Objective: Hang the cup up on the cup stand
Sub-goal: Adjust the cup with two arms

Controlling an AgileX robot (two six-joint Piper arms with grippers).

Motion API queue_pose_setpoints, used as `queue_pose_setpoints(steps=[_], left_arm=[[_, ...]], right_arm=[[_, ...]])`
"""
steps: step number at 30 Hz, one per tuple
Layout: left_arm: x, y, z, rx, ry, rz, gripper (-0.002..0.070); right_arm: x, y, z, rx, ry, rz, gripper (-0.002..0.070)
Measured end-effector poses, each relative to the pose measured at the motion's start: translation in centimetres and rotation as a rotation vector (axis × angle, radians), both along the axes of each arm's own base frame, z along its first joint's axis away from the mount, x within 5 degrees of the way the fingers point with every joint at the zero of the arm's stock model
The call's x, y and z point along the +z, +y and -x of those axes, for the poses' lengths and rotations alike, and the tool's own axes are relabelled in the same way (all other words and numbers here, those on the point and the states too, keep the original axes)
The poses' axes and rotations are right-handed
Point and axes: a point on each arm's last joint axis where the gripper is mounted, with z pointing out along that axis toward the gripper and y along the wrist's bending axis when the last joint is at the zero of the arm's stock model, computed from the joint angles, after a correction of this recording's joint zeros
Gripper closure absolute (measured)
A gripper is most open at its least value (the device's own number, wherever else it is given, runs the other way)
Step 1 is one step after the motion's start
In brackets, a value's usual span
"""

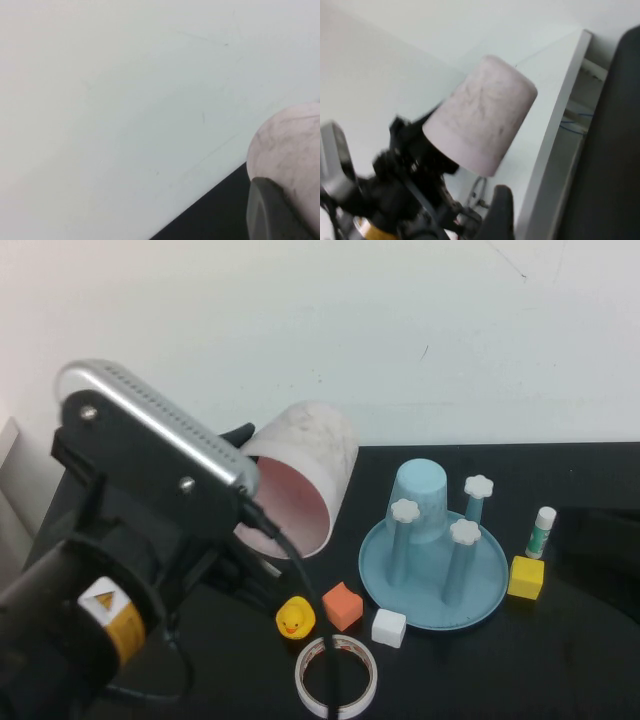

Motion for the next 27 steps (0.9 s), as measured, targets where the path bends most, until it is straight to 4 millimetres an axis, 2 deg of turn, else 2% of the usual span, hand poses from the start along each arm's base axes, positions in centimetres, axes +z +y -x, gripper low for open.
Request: queue_pose_setpoints(steps=[7, 12, 16, 19, 27], left_arm=[[-1.9, -1.1, -1.4, 0.101, 0.079, 0.027, 0.0669], [-2.1, -1.0, -1.7, 0.146, 0.1, 0.072, 0.0669], [-1.9, -0.5, -1.9, 0.212, 0.1, 0.129, 0.067], [-1.8, -0.3, -1.9, 0.235, 0.106, 0.16, 0.067], [-1.7, -0.2, -2.0, 0.255, 0.101, 0.169, 0.067]], right_arm=[[-0.4, -0.5, -0.7, -0.122, 0.195, -0.075, 0.0025], [-0.9, -0.1, -1.1, -0.179, 0.296, -0.095, 0.0025], [-1.2, 1.6, -1.8, -0.121, 0.378, -0.098, 0.0025], [-0.8, 3.4, -3.2, -0.056, 0.403, -0.084, 0.0025], [-0.6, 8.5, -9.2, 0.108, 0.443, -0.065, 0.0025]])
